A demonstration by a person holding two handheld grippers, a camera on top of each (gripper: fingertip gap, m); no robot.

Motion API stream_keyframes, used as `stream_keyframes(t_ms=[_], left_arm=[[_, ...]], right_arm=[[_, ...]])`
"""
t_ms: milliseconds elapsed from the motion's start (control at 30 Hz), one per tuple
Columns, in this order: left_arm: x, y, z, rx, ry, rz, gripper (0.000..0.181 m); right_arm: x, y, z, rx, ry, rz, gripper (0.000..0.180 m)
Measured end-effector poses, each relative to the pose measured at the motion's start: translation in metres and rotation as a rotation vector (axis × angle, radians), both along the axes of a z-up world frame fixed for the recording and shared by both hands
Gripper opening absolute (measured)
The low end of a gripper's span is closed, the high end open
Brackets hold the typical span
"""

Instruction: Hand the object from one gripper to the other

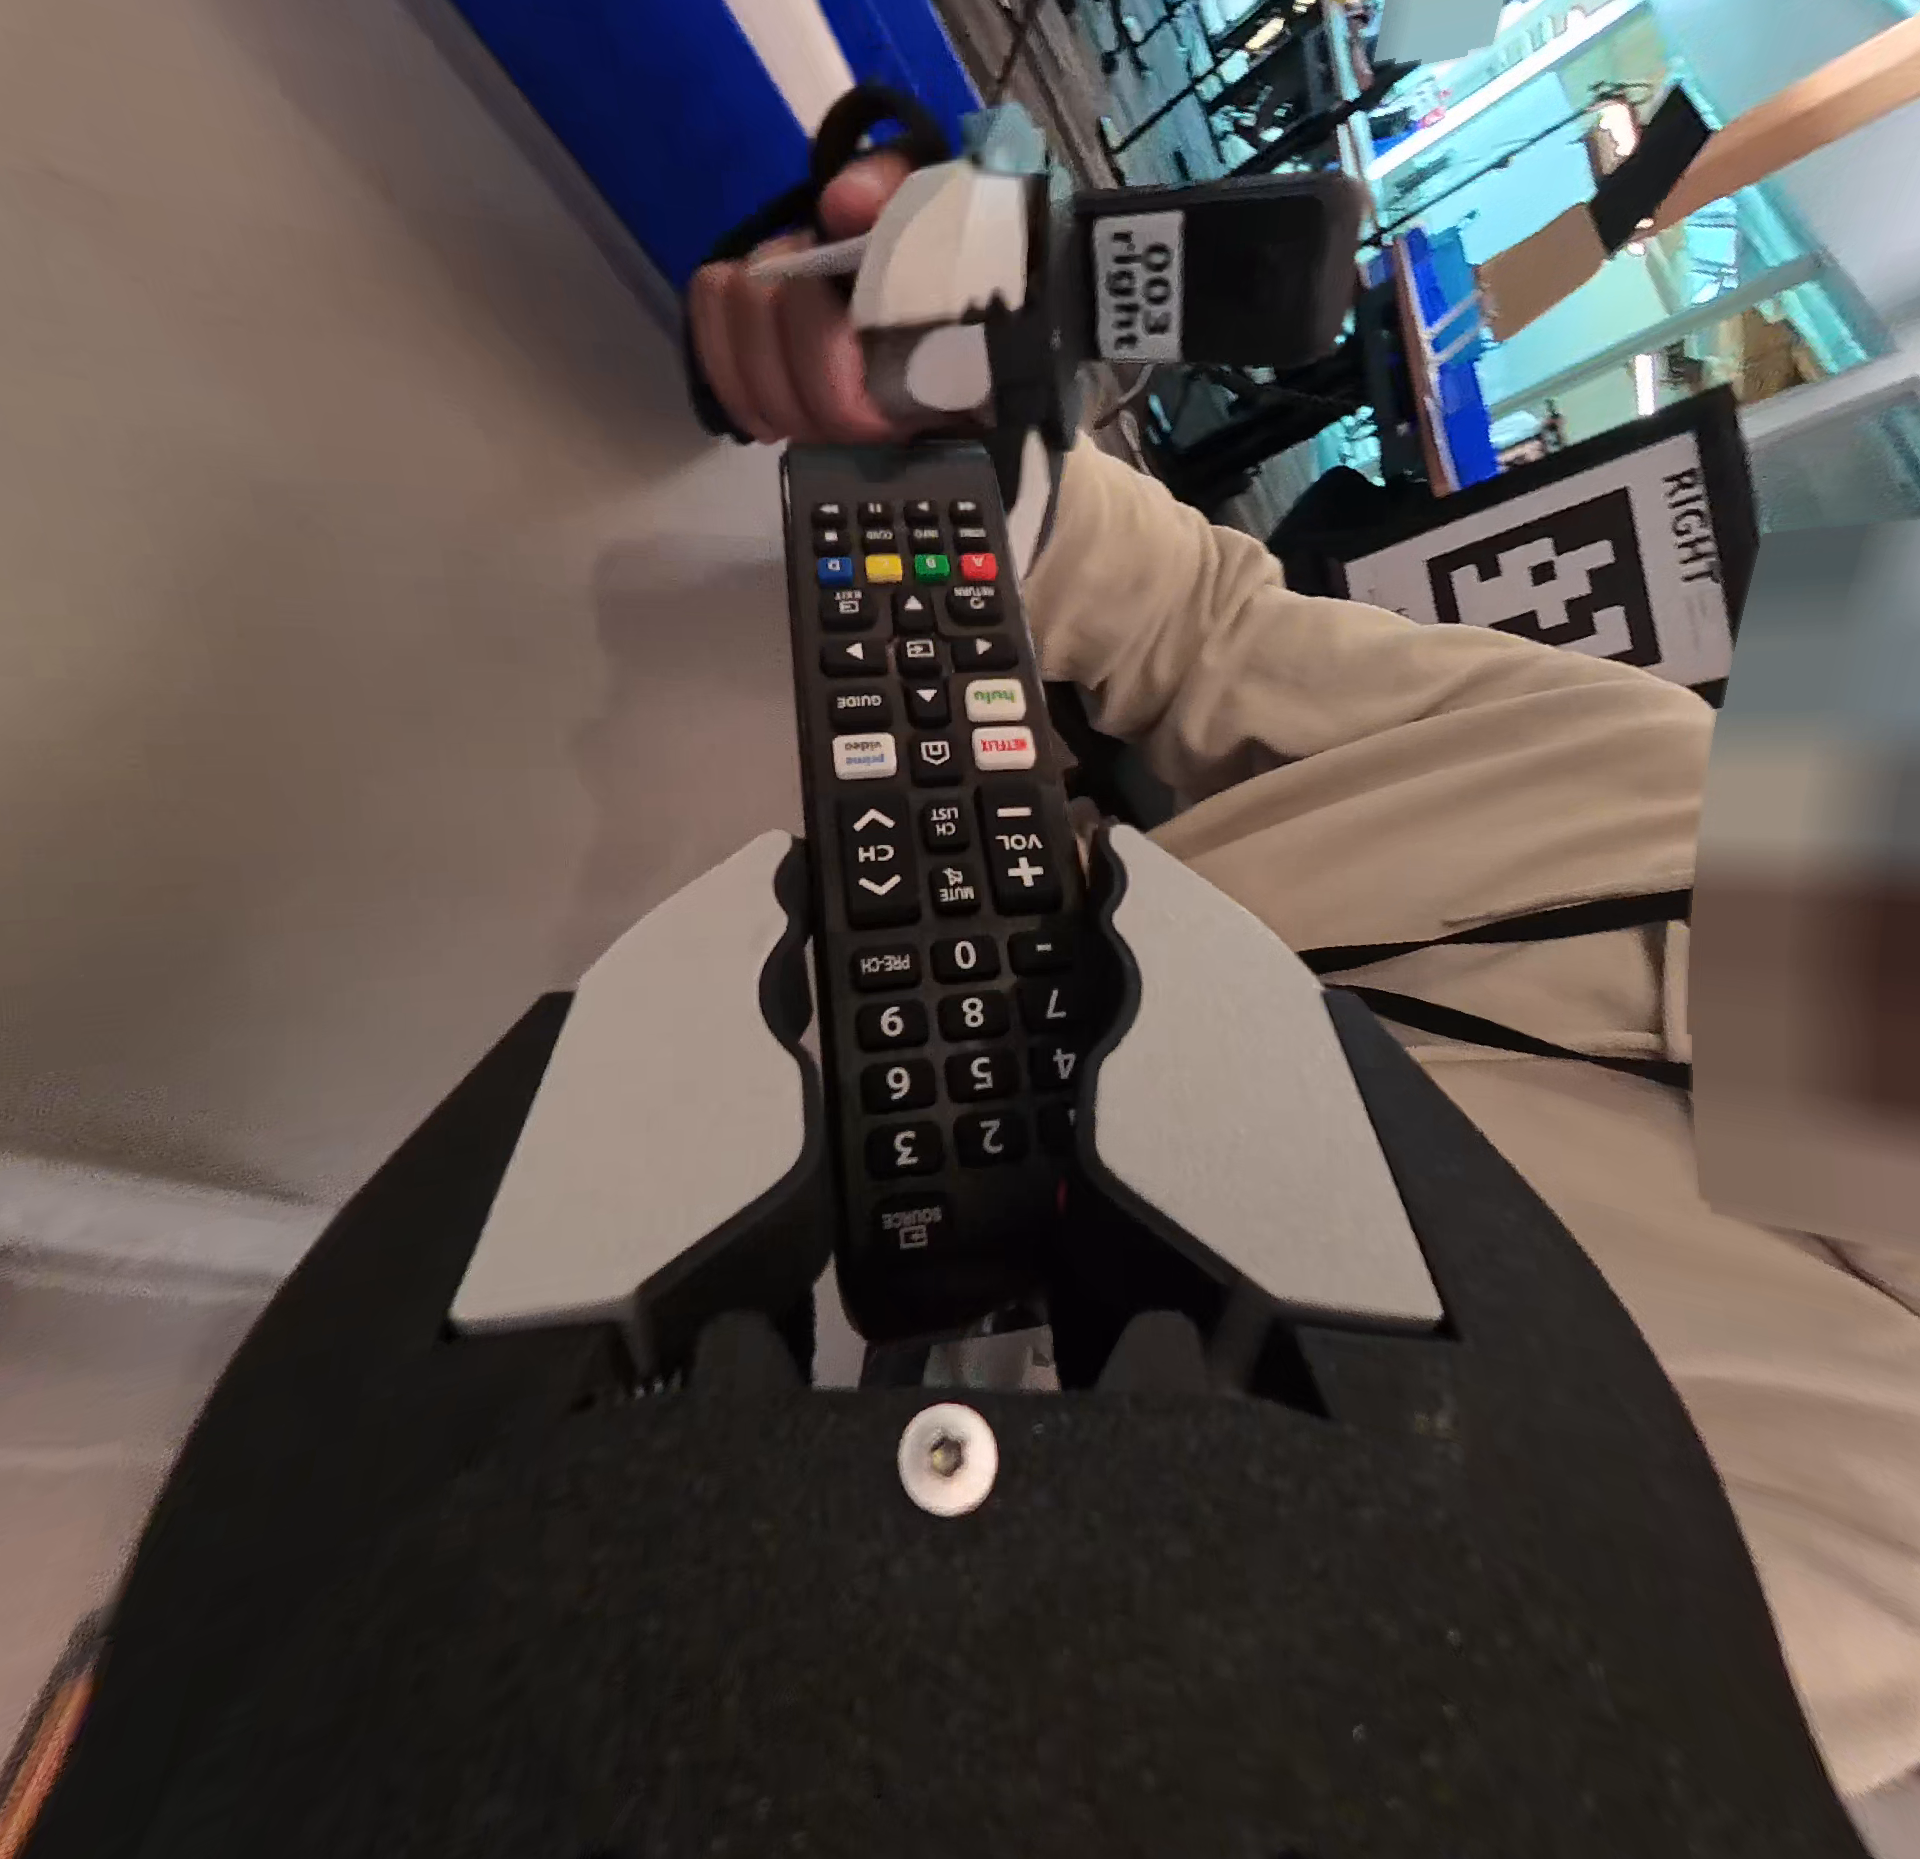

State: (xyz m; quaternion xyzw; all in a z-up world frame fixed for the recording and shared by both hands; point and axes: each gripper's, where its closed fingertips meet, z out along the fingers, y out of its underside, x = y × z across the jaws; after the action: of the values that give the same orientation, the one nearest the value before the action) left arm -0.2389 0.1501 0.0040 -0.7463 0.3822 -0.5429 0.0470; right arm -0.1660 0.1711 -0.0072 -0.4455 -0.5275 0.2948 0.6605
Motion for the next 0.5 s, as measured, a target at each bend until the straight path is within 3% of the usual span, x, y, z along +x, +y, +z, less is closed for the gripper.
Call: stream_keyframes(t_ms=[100, 133, 333, 500], left_arm=[[0.015, -0.007, -0.005, -0.037, -0.027, -0.054, 0.05], [0.018, -0.008, -0.011, -0.041, -0.013, -0.064, 0.05], [0.026, 0.003, -0.024, -0.105, -0.051, -0.03, 0.049], [0.001, 0.051, -0.006, 0.182, -0.131, 0.303, 0.069]], right_arm=[[-0.004, 0.0, -0.011, 0.013, -0.029, 0.023, 0.051], [-0.003, -0.006, -0.009, 0.032, -0.007, 0.047, 0.028], [0.005, -0.014, -0.024, -0.027, -0.025, 0.068, 0.023], [0.021, -0.005, -0.036, -0.068, -0.014, -0.032, 0.023]])
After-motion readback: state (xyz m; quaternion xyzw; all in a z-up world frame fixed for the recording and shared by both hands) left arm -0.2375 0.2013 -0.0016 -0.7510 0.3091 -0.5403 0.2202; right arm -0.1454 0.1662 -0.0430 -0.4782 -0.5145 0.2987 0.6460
